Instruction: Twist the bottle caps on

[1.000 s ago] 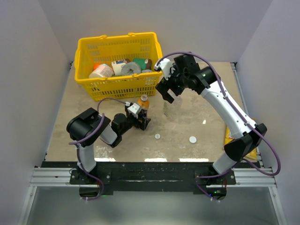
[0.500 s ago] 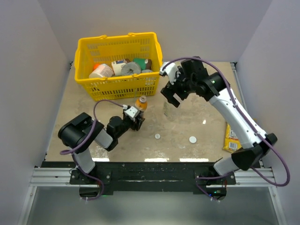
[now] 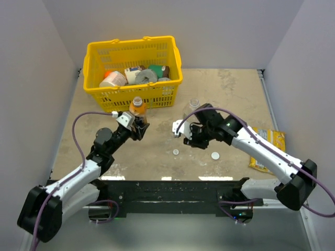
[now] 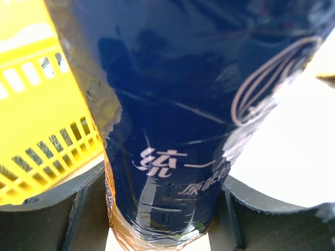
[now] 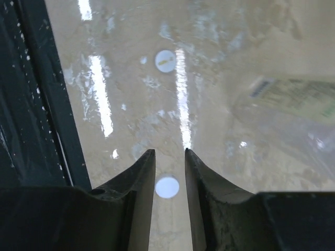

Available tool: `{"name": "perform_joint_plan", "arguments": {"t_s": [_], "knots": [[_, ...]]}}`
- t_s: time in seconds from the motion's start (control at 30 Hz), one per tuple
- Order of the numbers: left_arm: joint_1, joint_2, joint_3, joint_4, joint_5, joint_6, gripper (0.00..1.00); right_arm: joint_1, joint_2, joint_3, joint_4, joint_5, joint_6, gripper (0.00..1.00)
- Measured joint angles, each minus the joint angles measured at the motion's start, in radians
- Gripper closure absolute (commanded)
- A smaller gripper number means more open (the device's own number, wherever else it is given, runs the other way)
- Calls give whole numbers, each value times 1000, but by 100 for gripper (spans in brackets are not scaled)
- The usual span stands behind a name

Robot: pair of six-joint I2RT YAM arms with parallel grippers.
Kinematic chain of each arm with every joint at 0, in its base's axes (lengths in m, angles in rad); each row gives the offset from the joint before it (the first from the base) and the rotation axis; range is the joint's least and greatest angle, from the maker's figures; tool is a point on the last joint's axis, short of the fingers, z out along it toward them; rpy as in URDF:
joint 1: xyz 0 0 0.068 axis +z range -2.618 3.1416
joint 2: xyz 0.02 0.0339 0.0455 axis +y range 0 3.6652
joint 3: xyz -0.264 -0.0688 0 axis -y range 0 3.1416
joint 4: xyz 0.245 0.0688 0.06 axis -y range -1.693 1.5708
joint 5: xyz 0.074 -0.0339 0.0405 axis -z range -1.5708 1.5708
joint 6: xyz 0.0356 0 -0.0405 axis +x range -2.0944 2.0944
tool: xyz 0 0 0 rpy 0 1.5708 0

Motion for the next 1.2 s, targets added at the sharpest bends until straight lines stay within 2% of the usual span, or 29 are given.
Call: {"name": "perform_joint_plan", "arguments": {"t_s": [0.07,0.2,0.37,0.43,0.47,0.5,0.6,0.8,1.2], "knots": [[0,-103,16,-158,9,9,100,46,21,-81,53,-13,-42,72],[10,-238,46,-392,11,11,100,93,76,-138,151,-40,-96,75],[85,-251,154,-599,15,8,100,129,210,-143,306,-83,-132,71],[101,-261,174,-628,10,18,100,137,274,-141,335,-90,-154,70],[105,-272,176,-637,3,27,100,139,303,-141,343,-93,-166,67],[106,-283,176,-646,-1,35,100,142,333,-140,351,-94,-179,60],[116,-304,176,-671,-5,47,100,145,412,-139,363,-93,-218,54],[161,-322,176,-690,-5,47,100,145,491,-115,364,-90,-274,52],[178,-335,164,-684,12,42,100,145,512,-64,340,-88,-331,48]]}}
